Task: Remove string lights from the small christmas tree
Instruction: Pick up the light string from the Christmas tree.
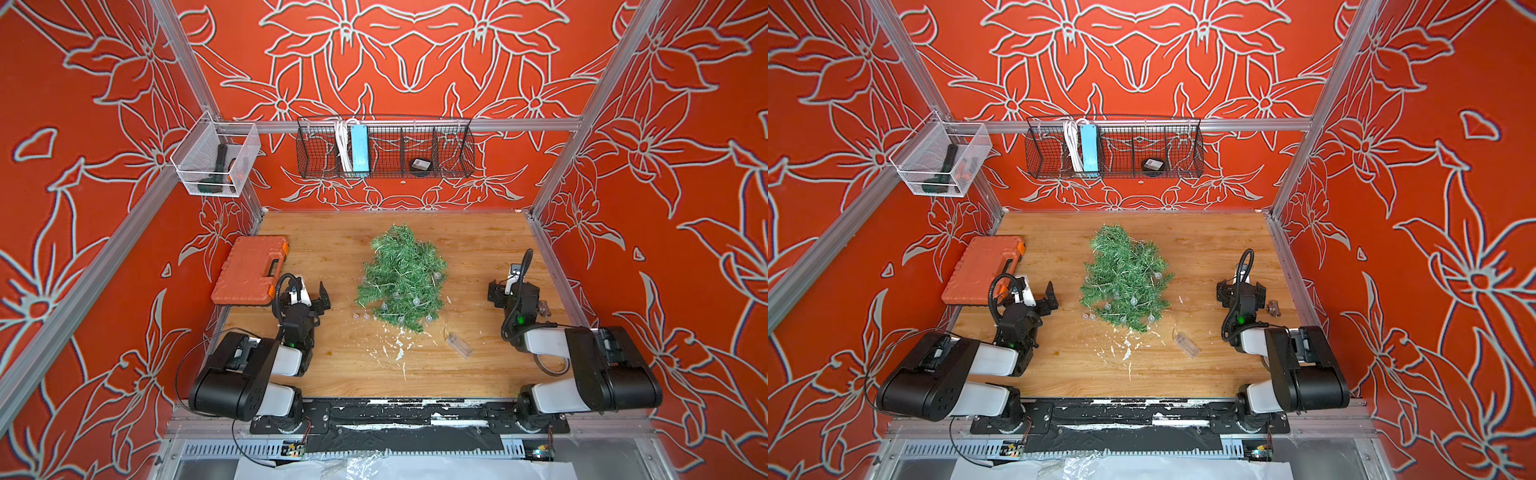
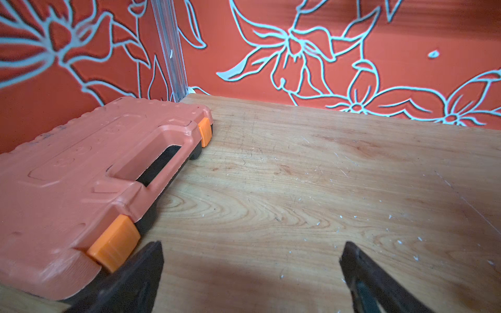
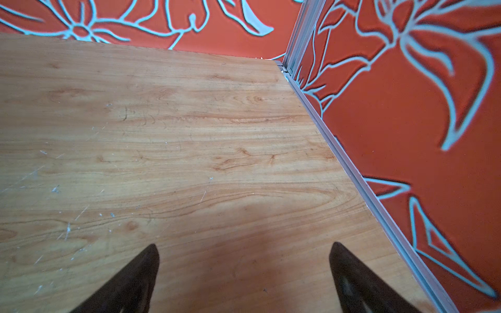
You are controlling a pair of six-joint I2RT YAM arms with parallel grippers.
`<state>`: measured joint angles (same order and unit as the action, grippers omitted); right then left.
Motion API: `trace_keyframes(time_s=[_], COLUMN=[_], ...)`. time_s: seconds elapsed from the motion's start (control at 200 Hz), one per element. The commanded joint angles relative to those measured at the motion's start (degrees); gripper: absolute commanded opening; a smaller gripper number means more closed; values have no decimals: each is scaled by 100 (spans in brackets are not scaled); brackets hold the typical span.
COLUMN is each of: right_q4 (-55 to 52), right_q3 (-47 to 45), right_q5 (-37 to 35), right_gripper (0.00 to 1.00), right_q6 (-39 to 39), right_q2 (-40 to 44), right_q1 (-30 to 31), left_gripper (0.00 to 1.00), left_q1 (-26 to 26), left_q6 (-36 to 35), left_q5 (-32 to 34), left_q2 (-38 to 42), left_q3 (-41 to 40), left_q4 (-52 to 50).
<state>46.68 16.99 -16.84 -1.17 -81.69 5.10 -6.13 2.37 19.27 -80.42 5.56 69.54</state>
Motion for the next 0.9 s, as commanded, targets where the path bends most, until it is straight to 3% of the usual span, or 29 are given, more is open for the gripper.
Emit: trace_keyframes(time_s=[0.0, 0.43, 0.495, 0.54, 0.616, 0.696, 0.811, 0.846, 0.896], right_q4=[17, -18, -262, -208, -1849, -2659, -3564, -3800, -4227], right_q3=[104, 101, 100, 73, 607, 1027, 1477, 1645, 1881], right_q5=[14, 172, -11, 42, -540, -814, -824, -903, -1242], right_gripper=[98, 98, 98, 99, 98, 98, 98, 98, 98], right_q6=[10, -51, -127, 20, -151, -448, -996, -1241, -2141], right_q2=[66, 98, 339, 531, 1124, 1391, 1924, 2024, 2110], right_q1=[-27, -121, -123, -72, 117, 156, 174, 176, 167], left_gripper=[99, 99, 99, 99, 99, 99, 99, 99, 99], left_q1=[-33, 15, 7, -11, -10, -11, 47, 92, 153], left_q6=[-70, -68, -145, -74, -26, 146, 1539, 2455, 4202], left_q5=[33, 26, -147, -84, 49, 5, 541, 772, 1247], left_q2=[-19, 42, 388, 715, 973, 1256, 1513, 1575, 1721], left_q3=[29, 23, 250, 645, 1050, 1372, 1923, 2225, 2833], left_q4=[183, 254, -405, -1404, -2167, -2578, -3146, -3655, -5445])
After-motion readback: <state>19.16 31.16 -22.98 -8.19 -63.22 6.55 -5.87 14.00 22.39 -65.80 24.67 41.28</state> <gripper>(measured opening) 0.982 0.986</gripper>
